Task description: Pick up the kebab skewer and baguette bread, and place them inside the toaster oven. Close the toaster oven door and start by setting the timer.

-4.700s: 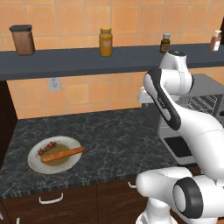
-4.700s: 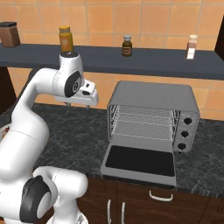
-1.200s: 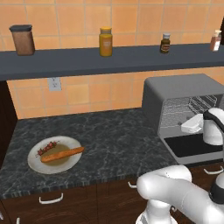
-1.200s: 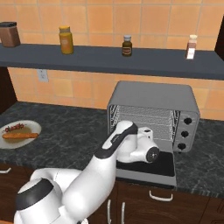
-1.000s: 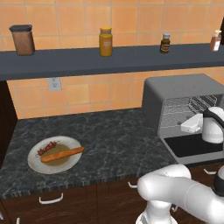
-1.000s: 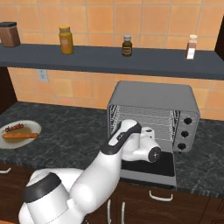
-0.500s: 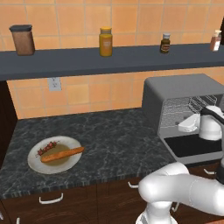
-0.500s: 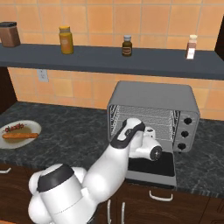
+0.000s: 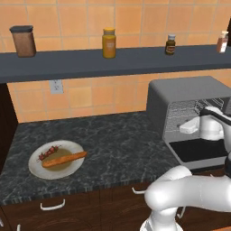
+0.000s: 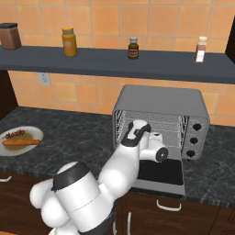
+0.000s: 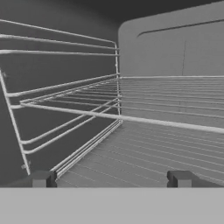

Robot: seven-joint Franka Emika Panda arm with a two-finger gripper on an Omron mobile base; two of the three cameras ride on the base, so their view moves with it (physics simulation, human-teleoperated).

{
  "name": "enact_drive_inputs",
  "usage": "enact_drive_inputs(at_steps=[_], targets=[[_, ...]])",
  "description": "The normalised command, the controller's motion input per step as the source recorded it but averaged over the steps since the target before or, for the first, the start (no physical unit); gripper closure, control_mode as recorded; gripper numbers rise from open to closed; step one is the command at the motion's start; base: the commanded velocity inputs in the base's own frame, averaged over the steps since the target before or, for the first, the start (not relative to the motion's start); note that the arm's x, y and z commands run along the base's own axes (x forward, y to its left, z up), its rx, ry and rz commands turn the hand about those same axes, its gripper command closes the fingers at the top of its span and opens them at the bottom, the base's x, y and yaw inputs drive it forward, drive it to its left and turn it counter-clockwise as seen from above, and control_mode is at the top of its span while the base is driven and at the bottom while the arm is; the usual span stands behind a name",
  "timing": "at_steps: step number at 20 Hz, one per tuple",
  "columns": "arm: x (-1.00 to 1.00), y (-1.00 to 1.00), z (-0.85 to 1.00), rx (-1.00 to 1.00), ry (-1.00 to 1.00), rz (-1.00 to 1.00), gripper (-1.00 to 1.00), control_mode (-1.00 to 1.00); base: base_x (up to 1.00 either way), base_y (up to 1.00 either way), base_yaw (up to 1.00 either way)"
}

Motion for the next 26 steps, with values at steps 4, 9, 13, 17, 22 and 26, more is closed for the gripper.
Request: enact_drive_inputs(at_steps=[4, 9, 13, 17, 22, 26], targets=[[0.01, 0.0, -0.38, 0.0, 0.01, -0.02, -1.0, -1.0, 0.0, 0.0, 0.0], [0.01, -0.04, -0.31, 0.0, 0.01, -0.03, -1.0, -1.0, 0.0, 0.0, 0.0], [0.11, -0.11, -0.04, 0.0, 0.0, -0.01, -1.0, -1.0, 0.0, 0.0, 0.0], [0.1, -0.03, 0.0, 0.0, -0.01, 0.0, -1.0, -1.0, 0.0, 0.0, 0.0], [0.37, -0.02, -0.03, 0.0, -0.01, -0.04, -1.0, -1.0, 0.0, 0.0, 0.0], [0.5, 0.0, -0.08, 0.0, 0.01, -0.05, -1.0, -1.0, 0.0, 0.0, 0.0]])
